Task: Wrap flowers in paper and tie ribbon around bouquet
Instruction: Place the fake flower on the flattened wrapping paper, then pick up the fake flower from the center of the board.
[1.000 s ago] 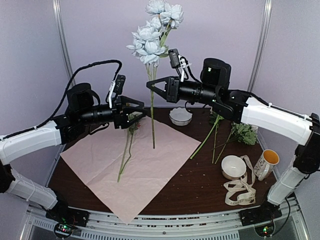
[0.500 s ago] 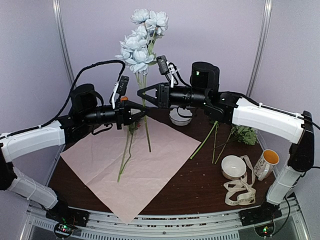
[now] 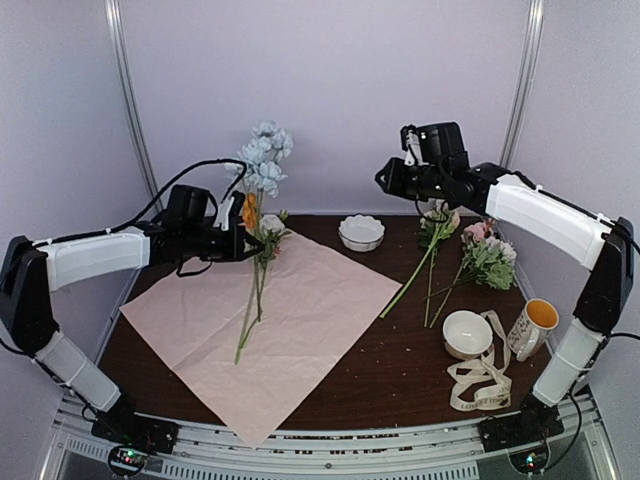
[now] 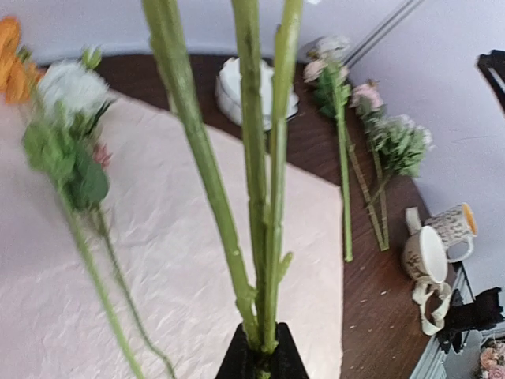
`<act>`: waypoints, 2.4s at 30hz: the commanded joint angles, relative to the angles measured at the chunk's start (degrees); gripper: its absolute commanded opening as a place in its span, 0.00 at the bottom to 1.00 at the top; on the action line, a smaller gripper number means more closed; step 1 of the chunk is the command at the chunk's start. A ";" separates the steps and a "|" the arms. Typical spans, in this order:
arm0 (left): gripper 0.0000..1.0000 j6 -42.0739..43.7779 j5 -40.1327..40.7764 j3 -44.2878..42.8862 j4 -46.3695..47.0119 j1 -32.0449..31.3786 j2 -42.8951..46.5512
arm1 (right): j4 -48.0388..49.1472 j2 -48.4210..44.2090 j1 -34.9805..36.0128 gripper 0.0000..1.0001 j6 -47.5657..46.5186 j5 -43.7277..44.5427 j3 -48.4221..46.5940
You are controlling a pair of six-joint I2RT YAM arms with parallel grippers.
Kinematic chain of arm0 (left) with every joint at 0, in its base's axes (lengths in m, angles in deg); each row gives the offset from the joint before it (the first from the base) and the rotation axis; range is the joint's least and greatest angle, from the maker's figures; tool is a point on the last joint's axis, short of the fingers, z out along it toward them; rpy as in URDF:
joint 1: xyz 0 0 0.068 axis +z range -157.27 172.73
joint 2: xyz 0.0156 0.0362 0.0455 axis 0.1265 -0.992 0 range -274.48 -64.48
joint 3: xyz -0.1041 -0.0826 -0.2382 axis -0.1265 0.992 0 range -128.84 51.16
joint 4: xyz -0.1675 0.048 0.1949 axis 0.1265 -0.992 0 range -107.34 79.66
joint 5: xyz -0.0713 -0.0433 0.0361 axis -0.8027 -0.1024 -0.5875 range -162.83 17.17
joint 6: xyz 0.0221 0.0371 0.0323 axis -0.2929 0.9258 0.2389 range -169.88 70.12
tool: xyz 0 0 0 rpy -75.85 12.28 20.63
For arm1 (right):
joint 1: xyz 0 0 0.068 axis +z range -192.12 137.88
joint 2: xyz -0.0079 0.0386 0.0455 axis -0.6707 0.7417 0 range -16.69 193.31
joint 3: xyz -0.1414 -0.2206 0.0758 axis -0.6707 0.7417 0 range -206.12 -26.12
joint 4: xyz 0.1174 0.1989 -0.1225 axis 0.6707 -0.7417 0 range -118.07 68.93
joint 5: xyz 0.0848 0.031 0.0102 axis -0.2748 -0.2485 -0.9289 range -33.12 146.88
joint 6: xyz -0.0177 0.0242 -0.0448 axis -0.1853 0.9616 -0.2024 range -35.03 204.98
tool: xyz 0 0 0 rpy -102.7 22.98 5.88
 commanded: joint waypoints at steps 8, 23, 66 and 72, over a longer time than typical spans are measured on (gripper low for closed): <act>0.04 2.39 11.01 0.00 -11.38 1.98 -9.39 | -11.30 11.78 -18.94 0.31 14.82 7.76 3.00; 0.59 0.61 14.32 2.85 -9.72 2.22 -5.57 | -24.97 31.07 -23.64 0.40 16.34 8.97 -15.33; 0.63 7.93 14.97 2.78 -12.44 2.21 3.00 | -27.87 35.77 -24.94 0.00 20.99 -1.43 -18.12; 0.83 10.89 17.14 4.04 -12.84 2.58 5.09 | -22.94 21.47 -24.36 0.00 16.30 5.84 -13.47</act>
